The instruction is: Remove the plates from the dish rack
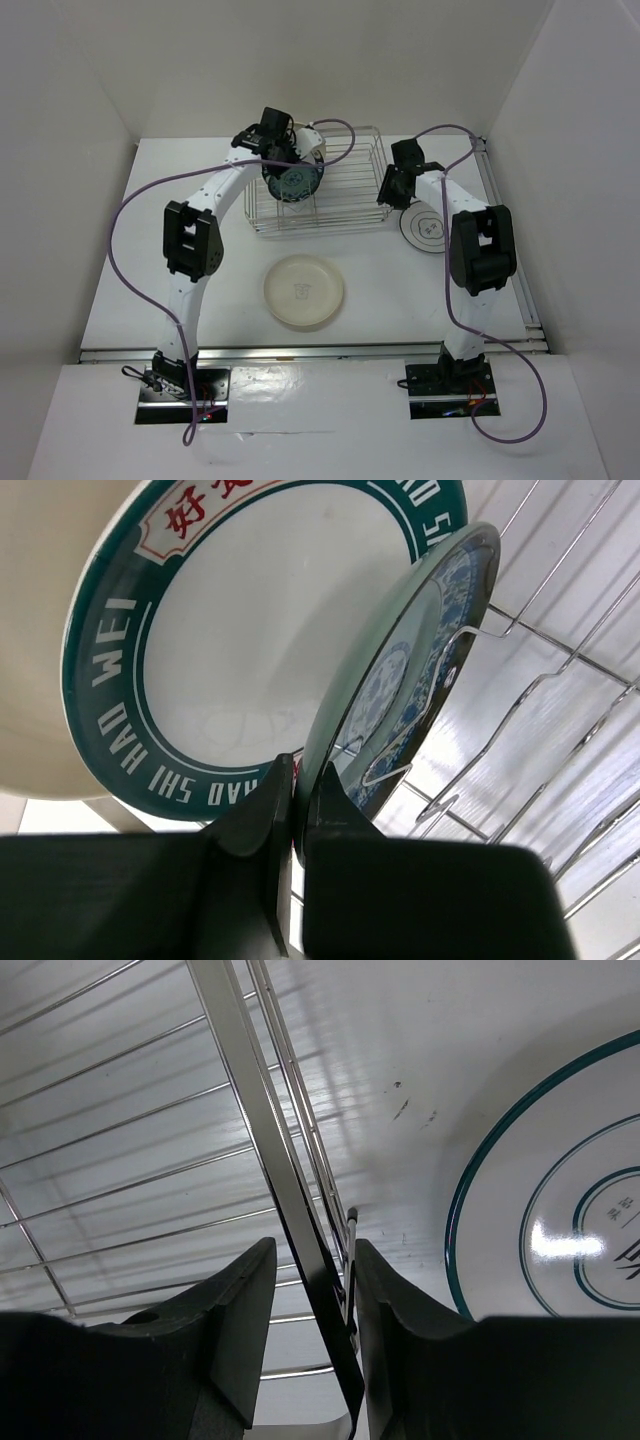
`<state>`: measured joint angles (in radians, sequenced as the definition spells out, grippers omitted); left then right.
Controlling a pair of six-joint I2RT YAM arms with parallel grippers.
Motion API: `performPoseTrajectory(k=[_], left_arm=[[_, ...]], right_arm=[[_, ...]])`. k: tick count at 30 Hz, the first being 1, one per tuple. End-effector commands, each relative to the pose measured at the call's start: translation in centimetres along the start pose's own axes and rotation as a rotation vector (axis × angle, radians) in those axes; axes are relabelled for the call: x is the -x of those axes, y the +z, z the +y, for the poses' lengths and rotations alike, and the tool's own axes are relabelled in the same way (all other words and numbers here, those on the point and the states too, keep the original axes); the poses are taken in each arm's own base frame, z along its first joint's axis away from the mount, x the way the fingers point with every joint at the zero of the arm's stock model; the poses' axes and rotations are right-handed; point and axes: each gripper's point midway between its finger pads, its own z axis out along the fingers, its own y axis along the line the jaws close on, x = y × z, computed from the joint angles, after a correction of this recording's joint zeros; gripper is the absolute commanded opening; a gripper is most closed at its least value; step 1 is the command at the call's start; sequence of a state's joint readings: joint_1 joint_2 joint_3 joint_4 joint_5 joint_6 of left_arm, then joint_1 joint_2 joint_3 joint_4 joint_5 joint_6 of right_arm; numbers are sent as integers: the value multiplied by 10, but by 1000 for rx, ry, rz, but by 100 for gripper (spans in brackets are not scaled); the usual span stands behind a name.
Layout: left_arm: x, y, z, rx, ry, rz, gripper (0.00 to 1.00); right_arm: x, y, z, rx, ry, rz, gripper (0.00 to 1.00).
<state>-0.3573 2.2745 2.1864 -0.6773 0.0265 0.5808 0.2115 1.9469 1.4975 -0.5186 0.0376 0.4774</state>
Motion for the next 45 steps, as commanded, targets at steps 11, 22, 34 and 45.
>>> performPoseTrajectory(k=[11, 22, 34, 45], left_arm=[[86, -137, 34, 133, -203, -289, 0], [106, -165, 4, -43, -299, -361, 0], [113, -184, -60, -390, -370, -389, 0], [95, -179, -110, -682, -401, -322, 0]], right_arm=[[3, -34, 49, 194, 17, 13, 39], [-10, -57, 62, 297, 66, 48, 38], [15, -135, 35, 195, -63, -147, 85], [-4, -231, 93, 731, -312, -368, 94]])
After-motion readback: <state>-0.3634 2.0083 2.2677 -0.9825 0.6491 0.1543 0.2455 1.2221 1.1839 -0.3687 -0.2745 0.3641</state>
